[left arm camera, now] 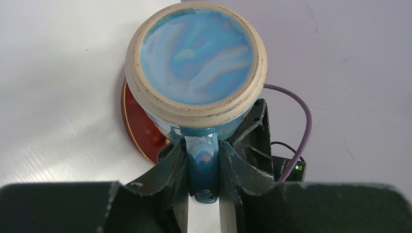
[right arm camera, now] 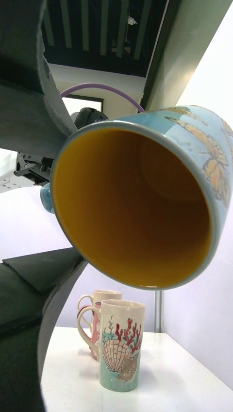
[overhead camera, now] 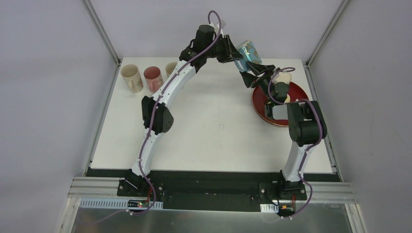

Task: Turn the mug right side up
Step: Turn over the cup on the tray.

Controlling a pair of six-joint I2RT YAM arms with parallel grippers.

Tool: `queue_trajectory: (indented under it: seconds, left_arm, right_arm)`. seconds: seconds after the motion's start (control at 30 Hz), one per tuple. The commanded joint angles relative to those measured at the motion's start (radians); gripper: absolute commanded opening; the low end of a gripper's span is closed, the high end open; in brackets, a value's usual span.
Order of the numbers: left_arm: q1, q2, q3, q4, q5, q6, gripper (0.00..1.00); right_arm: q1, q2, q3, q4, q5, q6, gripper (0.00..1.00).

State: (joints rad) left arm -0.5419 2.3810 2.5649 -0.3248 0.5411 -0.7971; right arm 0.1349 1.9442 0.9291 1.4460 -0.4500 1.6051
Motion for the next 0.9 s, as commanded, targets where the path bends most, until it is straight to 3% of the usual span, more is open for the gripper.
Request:
queue_trajectory:
  seconds: [0.0, 0.43, 0.87]
  left_arm:
    - [-0.022, -0.039, 0.023, 0.157, 0.072, -0.034, 0.0]
    - [-0.042, -0.042, -0.019, 0.197, 0.124, -0.103, 0.0]
    - [-0.052, -0.066, -0.118, 0.196, 0.142, -0.134, 0.0]
  right_arm:
    - [-0.001, -0.001, 0.054, 0.079, 0.009, 0.024, 0.69]
    - [0.0, -0.009, 0.089, 0.079, -0.021, 0.007, 0.62]
    - [-0.013, -0.023, 0.091, 0.078, -0.047, -0.034, 0.49]
